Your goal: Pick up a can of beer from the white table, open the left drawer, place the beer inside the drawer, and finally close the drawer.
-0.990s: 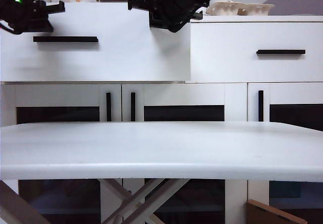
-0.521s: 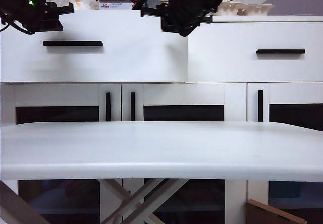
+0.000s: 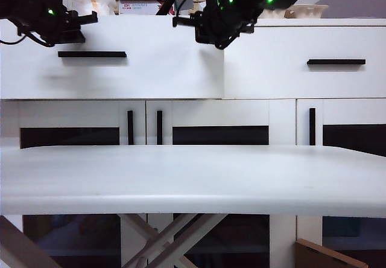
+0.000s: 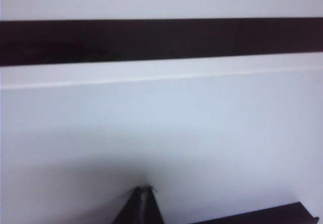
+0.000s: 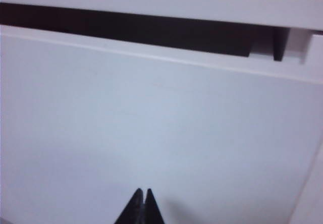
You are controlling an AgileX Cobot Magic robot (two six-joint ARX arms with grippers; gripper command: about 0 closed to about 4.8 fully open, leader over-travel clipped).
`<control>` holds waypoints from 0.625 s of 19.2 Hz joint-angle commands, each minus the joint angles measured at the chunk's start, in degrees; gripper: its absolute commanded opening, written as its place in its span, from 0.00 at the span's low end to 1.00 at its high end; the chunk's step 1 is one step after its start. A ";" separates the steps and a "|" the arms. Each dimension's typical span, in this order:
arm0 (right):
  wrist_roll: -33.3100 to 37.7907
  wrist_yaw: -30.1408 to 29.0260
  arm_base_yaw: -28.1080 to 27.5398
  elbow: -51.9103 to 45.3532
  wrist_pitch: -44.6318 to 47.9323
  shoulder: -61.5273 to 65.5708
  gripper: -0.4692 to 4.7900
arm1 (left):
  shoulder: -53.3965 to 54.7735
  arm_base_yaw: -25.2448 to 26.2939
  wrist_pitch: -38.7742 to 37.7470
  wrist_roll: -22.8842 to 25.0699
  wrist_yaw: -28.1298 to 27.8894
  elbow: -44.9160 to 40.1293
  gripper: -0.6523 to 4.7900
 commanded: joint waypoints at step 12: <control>0.04 -0.83 -1.22 3.91 -2.40 1.99 0.09 | 8.87 -0.02 -1.46 0.07 -0.20 12.83 0.11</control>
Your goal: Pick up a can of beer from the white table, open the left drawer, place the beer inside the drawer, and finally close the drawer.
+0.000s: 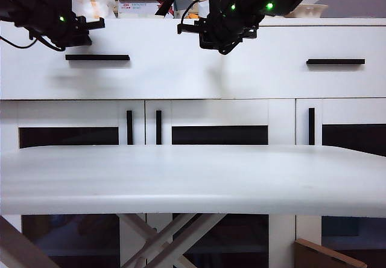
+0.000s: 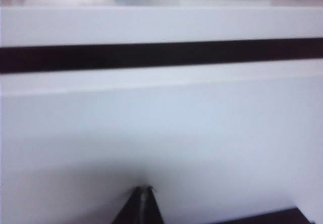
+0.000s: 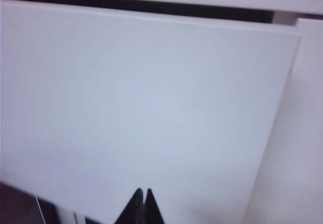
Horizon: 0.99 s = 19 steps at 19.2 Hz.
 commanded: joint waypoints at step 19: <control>-0.04 -1.92 0.07 0.35 -19.56 -15.69 0.09 | 6.23 -0.09 -3.06 0.13 -0.48 11.74 0.11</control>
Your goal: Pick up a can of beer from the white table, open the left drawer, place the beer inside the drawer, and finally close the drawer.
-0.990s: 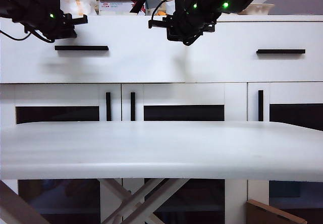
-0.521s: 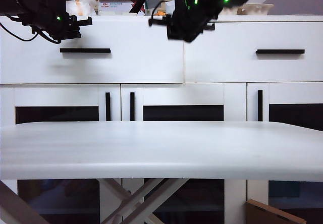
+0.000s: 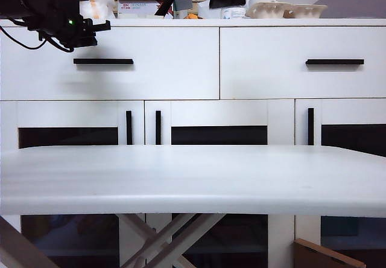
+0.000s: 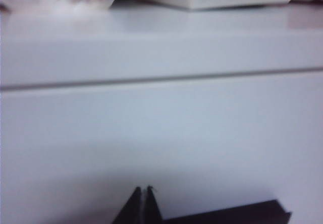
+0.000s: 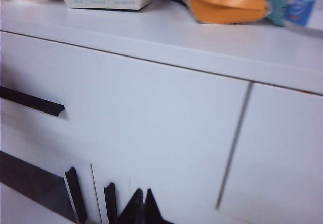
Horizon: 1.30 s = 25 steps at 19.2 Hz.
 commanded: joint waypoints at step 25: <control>-5.05 -3.74 -0.11 -37.68 -15.50 -53.07 0.09 | -57.11 -8.66 -35.19 1.57 -1.33 -24.81 0.11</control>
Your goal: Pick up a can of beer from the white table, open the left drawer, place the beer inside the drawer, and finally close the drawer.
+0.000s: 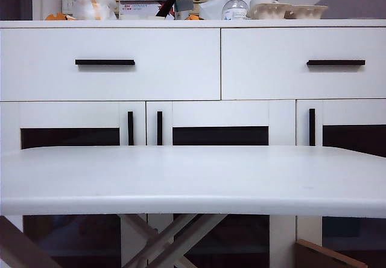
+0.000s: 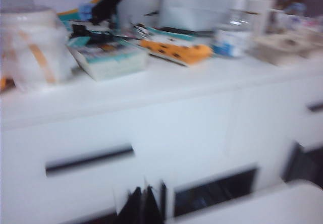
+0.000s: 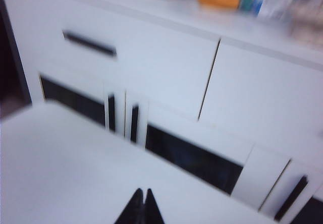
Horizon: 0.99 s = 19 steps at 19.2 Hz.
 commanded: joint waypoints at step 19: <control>7.61 3.87 0.13 -31.06 -6.32 -24.63 0.09 | -61.02 0.00 2.58 -2.49 -8.72 -63.25 0.11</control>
